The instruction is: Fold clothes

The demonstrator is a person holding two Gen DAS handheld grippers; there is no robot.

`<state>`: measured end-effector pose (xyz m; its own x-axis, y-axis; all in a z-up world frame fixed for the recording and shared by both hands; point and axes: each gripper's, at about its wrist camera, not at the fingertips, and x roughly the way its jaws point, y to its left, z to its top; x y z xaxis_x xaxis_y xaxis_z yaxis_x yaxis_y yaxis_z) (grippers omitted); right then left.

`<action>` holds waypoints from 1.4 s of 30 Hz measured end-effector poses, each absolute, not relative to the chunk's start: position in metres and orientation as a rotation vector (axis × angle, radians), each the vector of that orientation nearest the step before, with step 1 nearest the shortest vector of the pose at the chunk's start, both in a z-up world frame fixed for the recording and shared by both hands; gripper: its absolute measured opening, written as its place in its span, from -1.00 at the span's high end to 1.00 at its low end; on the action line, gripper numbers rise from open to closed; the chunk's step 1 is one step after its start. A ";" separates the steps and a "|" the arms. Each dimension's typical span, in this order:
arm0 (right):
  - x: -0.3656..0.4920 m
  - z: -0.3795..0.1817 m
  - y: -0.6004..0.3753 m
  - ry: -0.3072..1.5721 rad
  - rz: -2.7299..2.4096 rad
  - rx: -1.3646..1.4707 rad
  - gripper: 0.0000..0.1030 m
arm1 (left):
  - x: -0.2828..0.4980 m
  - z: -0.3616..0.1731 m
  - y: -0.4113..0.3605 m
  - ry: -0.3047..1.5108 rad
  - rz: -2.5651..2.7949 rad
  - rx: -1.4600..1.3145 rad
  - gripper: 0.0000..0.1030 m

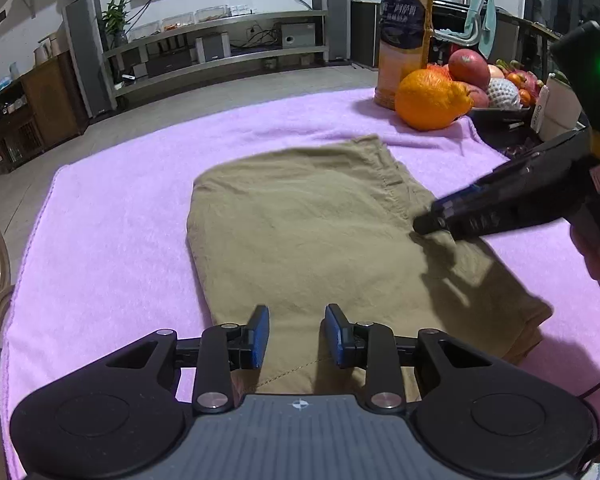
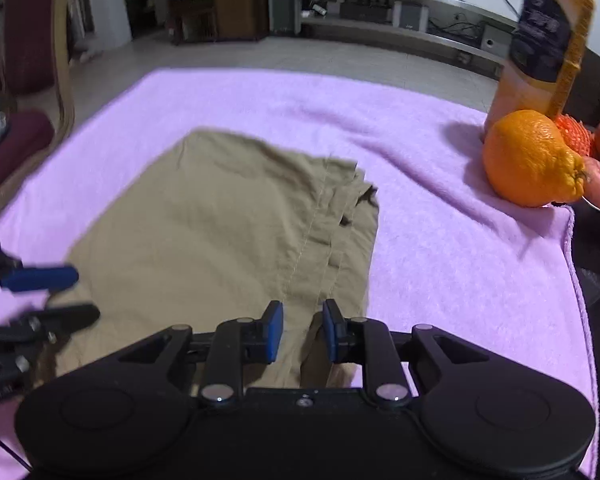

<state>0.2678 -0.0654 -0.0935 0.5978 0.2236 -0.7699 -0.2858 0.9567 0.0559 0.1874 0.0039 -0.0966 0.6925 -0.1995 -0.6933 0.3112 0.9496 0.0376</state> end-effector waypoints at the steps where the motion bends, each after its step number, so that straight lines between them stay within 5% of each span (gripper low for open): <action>1: 0.268 -0.088 -0.070 0.851 0.297 -0.032 0.54 | 0.187 -0.091 0.005 0.729 -0.292 0.141 0.44; 14: 0.352 -0.118 -0.054 0.863 0.571 0.418 0.51 | 0.213 -0.118 -0.027 0.758 -0.345 0.122 0.60; 18: 0.373 -0.141 -0.081 0.835 0.395 0.446 1.00 | 0.210 -0.120 -0.034 0.749 -0.369 0.152 0.56; 21: 0.375 -0.146 -0.121 0.790 0.215 0.520 1.00 | 0.209 -0.120 -0.035 0.747 -0.372 0.164 0.54; 22: 0.372 -0.141 -0.130 0.772 0.126 0.494 0.80 | 0.209 -0.120 -0.036 0.747 -0.370 0.168 0.54; 28: 0.340 -0.107 -0.156 0.785 0.015 0.487 0.73 | 0.205 -0.115 -0.035 0.741 -0.362 0.160 0.54; 36: 0.253 -0.027 -0.127 0.691 0.161 0.340 0.18 | 0.167 -0.066 -0.009 0.720 -0.298 0.078 0.42; 42: 0.191 -0.038 -0.120 0.766 0.290 0.327 0.17 | 0.141 -0.064 0.012 0.776 -0.207 0.012 0.45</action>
